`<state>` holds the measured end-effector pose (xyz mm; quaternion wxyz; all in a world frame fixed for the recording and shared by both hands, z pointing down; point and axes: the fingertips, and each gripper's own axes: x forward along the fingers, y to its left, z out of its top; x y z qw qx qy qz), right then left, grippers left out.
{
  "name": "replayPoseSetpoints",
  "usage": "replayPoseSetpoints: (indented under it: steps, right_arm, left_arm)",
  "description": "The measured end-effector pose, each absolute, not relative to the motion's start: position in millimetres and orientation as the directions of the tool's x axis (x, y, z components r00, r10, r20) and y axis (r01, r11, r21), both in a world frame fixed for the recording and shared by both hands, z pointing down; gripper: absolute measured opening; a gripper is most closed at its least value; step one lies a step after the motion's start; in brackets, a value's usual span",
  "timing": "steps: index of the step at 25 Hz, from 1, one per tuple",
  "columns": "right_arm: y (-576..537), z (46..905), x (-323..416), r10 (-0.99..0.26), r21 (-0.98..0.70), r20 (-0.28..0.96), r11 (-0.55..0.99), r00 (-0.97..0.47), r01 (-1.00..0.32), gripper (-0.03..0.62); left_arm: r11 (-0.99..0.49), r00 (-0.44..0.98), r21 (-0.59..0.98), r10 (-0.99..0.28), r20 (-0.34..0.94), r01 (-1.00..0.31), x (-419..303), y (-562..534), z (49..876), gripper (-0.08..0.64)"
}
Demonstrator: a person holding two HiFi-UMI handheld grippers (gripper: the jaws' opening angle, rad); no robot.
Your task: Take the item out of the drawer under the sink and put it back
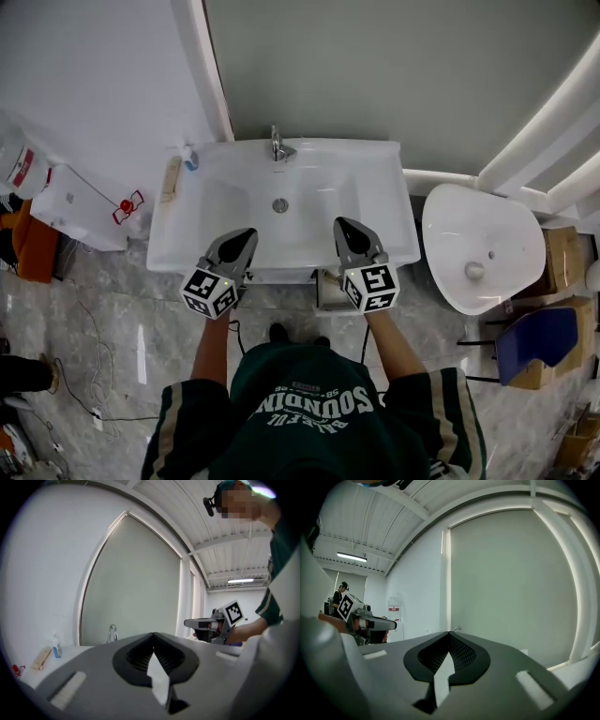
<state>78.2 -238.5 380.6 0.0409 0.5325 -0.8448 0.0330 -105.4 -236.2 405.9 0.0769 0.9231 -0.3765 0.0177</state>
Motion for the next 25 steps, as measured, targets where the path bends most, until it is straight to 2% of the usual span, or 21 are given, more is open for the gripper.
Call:
replayPoseSetpoints:
  steps: [25]
  right_arm:
    - [-241, 390, 63, -0.887, -0.020, 0.126, 0.445, -0.443, -0.895, 0.002]
  left_arm:
    - [-0.704, 0.722, 0.160, -0.683, 0.114, -0.692, -113, -247, 427, 0.049]
